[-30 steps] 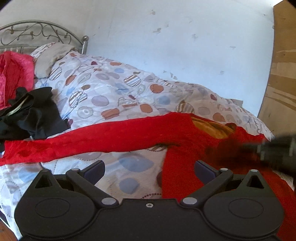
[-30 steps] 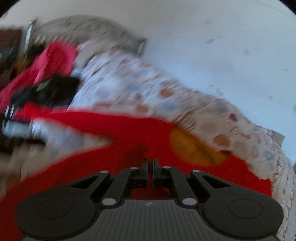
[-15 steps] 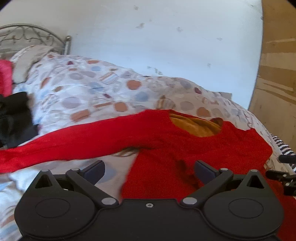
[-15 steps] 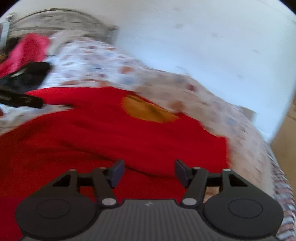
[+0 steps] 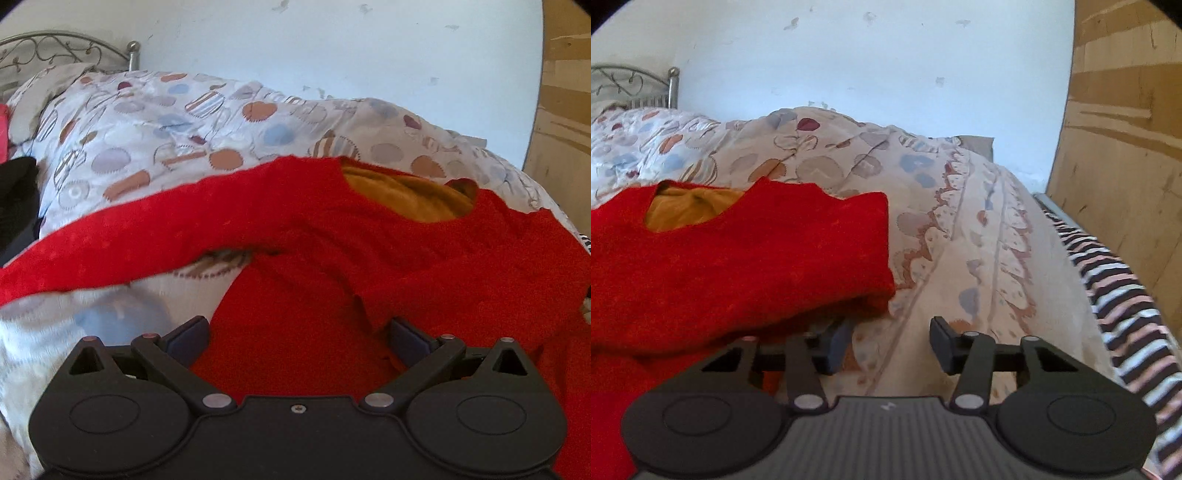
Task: Fold small clothes
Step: 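Fold the held sleeve across the sweater body and open the right tool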
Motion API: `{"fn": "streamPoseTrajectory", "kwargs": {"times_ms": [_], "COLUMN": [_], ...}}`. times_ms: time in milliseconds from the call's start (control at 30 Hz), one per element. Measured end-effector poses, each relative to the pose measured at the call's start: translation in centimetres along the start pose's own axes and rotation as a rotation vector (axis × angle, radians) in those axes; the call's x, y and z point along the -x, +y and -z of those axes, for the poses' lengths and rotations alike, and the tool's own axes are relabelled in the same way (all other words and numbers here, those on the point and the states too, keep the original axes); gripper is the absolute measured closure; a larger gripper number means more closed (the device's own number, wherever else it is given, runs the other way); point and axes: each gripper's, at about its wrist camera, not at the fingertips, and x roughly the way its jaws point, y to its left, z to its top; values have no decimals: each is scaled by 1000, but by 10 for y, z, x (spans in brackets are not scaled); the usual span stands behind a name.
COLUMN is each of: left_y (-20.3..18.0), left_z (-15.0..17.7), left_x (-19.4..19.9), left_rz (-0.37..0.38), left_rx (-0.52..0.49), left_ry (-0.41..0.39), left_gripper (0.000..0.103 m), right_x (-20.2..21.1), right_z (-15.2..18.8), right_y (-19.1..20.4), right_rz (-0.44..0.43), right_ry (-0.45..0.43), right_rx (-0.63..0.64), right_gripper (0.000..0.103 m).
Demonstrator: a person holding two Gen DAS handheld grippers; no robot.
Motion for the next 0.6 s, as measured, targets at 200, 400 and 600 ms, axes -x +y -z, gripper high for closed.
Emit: {"fn": "streamPoseTrajectory", "kwargs": {"times_ms": [200,400,600], "left_y": [4,7,9], "left_z": [3,4,7], "left_x": [-1,-1,-2], "left_rz": [12,26,35], "left_rx": [16,27,28], "left_ry": [-6,-7,-17], "left_gripper": [0,0,0], "right_x": [-7,-6,-14], "right_z": [-5,7,12], "right_y": [-10,-29,-27], "right_rz": [-43,-49,-48], "right_ry": [-44,7,36], "right_rx": [-58,-164,-160], "right_gripper": [96,99,97]}}
